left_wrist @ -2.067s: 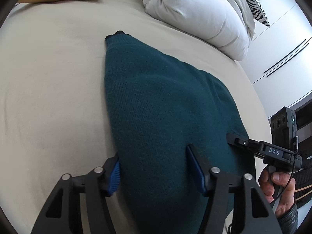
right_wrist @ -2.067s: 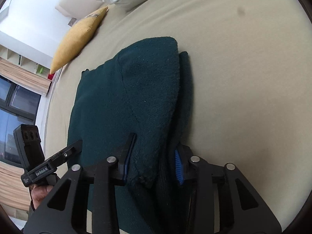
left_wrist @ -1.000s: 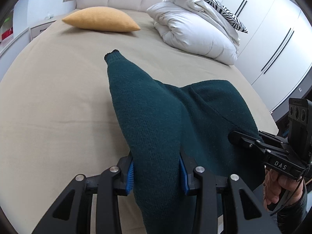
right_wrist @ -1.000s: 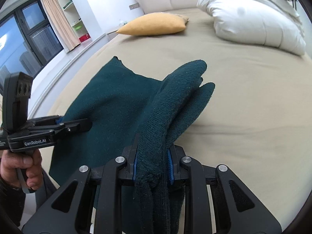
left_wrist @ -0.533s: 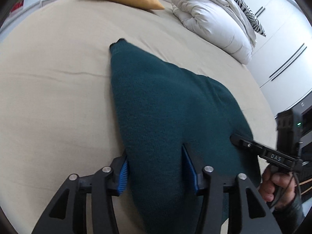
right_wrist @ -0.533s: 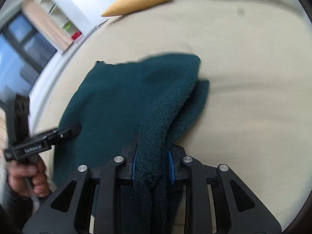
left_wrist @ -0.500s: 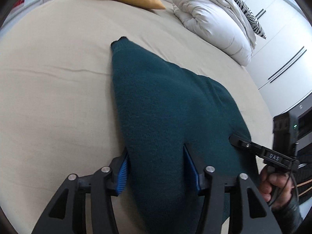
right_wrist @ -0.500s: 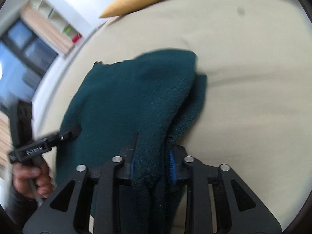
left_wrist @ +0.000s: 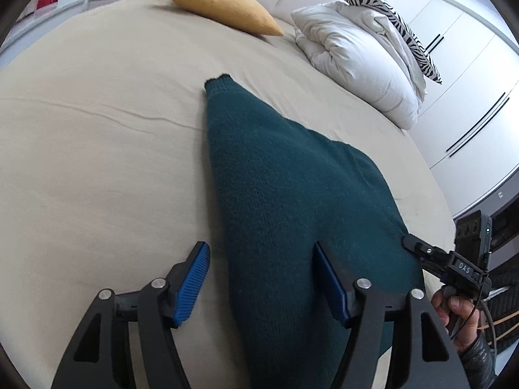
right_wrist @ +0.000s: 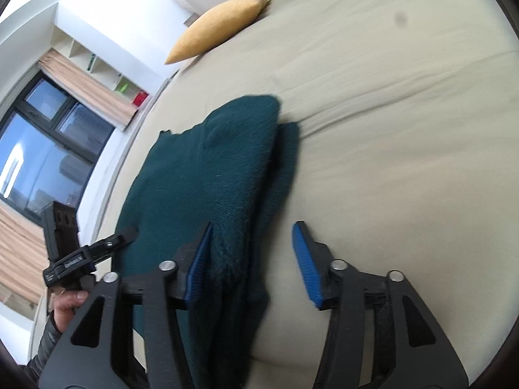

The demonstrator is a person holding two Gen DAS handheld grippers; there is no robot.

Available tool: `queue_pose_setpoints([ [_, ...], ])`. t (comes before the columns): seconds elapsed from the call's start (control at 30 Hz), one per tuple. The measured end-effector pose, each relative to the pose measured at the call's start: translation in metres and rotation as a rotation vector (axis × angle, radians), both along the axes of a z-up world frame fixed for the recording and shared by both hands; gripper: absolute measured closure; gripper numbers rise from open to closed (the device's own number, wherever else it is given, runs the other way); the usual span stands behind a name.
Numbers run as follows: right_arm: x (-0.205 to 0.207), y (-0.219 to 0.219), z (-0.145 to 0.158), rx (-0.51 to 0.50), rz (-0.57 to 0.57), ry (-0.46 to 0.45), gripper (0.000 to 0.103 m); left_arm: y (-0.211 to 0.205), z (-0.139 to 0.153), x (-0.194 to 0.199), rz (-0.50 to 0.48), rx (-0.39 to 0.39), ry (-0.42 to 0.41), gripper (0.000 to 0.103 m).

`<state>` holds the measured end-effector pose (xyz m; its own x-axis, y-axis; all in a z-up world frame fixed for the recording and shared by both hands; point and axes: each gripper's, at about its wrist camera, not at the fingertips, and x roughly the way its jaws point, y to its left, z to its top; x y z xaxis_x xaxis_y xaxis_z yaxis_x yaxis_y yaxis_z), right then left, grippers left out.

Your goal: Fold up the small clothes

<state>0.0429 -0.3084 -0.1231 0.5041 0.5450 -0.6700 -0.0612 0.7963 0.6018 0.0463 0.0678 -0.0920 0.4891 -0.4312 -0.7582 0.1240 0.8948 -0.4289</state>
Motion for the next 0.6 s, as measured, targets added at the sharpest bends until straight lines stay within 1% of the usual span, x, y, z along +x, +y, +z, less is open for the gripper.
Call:
queue_pose_setpoints([
  [0.07, -0.008, -0.014, 0.006, -0.033, -0.050, -0.005, 0.048, 0.004, 0.008, -0.007, 0.025, 0.035, -0.027, 0.034],
  [0.17, -0.022, -0.037, 0.018, -0.116, -0.178, 0.004, 0.045, 0.016, 0.025, -0.018, 0.080, 0.065, -0.075, 0.034],
  [0.2, -0.028, -0.045, 0.022, -0.109, -0.205, 0.000, 0.045, 0.020, 0.033, -0.023, 0.100, 0.072, -0.104, 0.032],
  [0.27, -0.038, -0.052, 0.034, -0.093, -0.231, -0.028, 0.045, 0.022, 0.048, -0.031, 0.125, 0.111, -0.173, 0.022],
  [0.3, -0.045, -0.049, 0.045, -0.100, -0.221, -0.056, 0.045, 0.021, 0.053, -0.033, 0.129, 0.122, -0.195, 0.021],
  [0.37, -0.049, -0.034, 0.059, -0.077, -0.168, -0.101, 0.045, 0.013, 0.062, -0.036, 0.096, 0.109, -0.229, 0.020],
  [0.4, -0.051, -0.022, 0.069, -0.037, -0.114, -0.134, 0.045, 0.003, 0.065, -0.037, 0.058, 0.094, -0.237, 0.019],
  [0.47, -0.047, 0.002, 0.078, 0.027, -0.040, -0.166, 0.045, -0.007, 0.063, -0.034, 0.016, 0.093, -0.236, 0.019],
  [0.5, -0.042, 0.015, 0.081, 0.055, 0.007, -0.168, 0.045, -0.015, 0.060, -0.033, -0.002, 0.104, -0.232, 0.019],
  [0.53, -0.037, 0.023, 0.079, 0.062, 0.031, -0.156, 0.045, -0.021, 0.055, -0.031, -0.020, 0.105, -0.227, 0.019],
  [0.6, -0.024, 0.033, 0.071, 0.069, 0.052, -0.119, 0.045, -0.029, 0.044, -0.028, -0.043, 0.105, -0.209, 0.019],
])
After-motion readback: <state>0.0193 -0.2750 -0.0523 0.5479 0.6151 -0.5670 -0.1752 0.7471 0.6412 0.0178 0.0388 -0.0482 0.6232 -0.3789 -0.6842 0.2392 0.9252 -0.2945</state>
